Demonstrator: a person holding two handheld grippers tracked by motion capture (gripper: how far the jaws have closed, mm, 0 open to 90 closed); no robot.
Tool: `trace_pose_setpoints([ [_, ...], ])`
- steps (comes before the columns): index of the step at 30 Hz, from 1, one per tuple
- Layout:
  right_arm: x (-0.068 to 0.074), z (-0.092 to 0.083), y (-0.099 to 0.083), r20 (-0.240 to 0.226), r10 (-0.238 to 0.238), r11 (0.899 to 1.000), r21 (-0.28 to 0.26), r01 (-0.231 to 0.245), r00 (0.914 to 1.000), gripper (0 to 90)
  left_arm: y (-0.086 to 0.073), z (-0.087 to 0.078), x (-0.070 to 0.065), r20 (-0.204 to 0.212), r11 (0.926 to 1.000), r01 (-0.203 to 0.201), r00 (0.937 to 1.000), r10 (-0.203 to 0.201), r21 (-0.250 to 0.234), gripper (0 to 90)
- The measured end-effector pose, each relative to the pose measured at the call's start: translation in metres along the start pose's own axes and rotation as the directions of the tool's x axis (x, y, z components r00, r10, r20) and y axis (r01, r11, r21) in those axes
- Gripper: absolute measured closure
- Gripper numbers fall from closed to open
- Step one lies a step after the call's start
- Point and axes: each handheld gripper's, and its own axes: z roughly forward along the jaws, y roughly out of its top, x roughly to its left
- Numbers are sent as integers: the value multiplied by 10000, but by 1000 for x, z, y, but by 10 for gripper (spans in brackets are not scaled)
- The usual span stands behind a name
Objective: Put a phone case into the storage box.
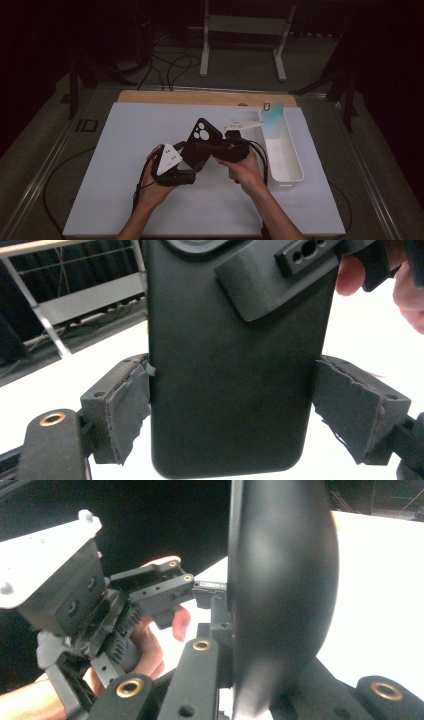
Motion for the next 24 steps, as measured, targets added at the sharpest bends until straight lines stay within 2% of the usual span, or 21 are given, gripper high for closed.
trace_pose_setpoints([
  [1, 0, 0, 0, 0, 0, 10000, 0, 0, 10000, 864, 1, -1, 1, -34, 10000, 42, 10000, -42, -46, 158],
  [3, 0, -3, 1, 65, 8, 10000, -21, -8, 10000, 865, 2, -1, 4, 263, 9996, 280, 9993, -279, -19, 120],
  [4, 0, -3, 1, 65, 8, 10000, -21, -8, 10000, 865, 2, -2, 5, 225, 9994, 340, 9992, -340, 5, 120],
  [5, 0, -4, 2, 79, -79, 10000, -30, 80, 9999, 864, 2, -3, 7, 378, 9990, 449, 9983, -449, 8, 122],
  [6, 0, -5, 2, 80, -159, 9999, -42, 159, 9998, 864, 3, -4, 11, 775, 9974, 718, 9944, -720, 48, 126],
  [7, 0, -5, 2, 80, -159, 9999, -42, 159, 9998, 864, 3, -4, 11, 775, 9974, 718, 9944, -720, 48, 124],
  [8, 1, -7, 2, 34, -295, 9996, -19, 295, 9996, 863, 3, -5, 15, 1155, 9946, 1025, 9879, -1038, 175, 115],
  [9, 1, -7, 2, 18, -409, 9992, -15, 409, 9992, 863, 3, -5, 15, 1155, 9946, 1025, 9879, -1038, 175, 107],
  [10, 1, -7, 2, 18, -409, 9992, -15, 409, 9992, 863, 3, -5, 17, 1390, 9927, 1176, 9830, -1203, 277, 107],
  [11, 3, -9, 2, -78, -632, 9980, -6, 632, 9980, 862, 3, -5, 19, 1490, 9910, 1296, 9798, -1332, 342, 88],
  [12, 4, -9, 2, -126, -659, 9978, -32, 659, 9977, 862, 2, -5, 20, 1537, 9893, 1402, 9775, -1446, 391, 86],
  [13, 5, -10, 2, -208, -710, 9975, -20, 709, 9973, 861, 2, -4, 23, 1908, 9834, 1727, 9650, -1801, 550, 84],
  [14, 6, -10, 2, -269, -802, 9968, -32, 802, 9964, 861, 2, -3, 24, 2038, 9799, 1897, 9587, -1983, 609, 82],
  [15, 7, -11, 2, -323, -881, 9961, 6, 882, 9956, 861, 1, -2, 24, 2204, 9783, 1938, 9536, -2054, 731, 83],
  [17, 7, -11, 2, -499, -1075, 9942, 10, 1077, 9930, 862, 1, 0, 23, 2445, 9787, 1847, 9485, -2013, 893, 85],
  [19, 8, -11, 2, -607, -1150, 9933, 70, 1156, 9915, 862, 1, 0, 22, 2543, 9799, 1758, 9474, -1944, 939, 92],
  [20, 9, -11, 2, -711, -1160, 9931, 98, 1170, 9907, 862, 1, 2, 20, 2717, 9820, 1562, 9454, -1799, 1067, 97],
  [23, 10, -10, 1, -820, -1253, 9917, 200, 1273, 9887, 861, 0, 3, 17, 2770, 9823, 1442, 9453, -1724, 1194, 113],
  [24, 10, -10, 1, -903, -1294, 9910, 227, 1319, 9875, 861, 0, 4, 17, 2868, 9818, 1421, 9422, -1732, 1260, 123],
])
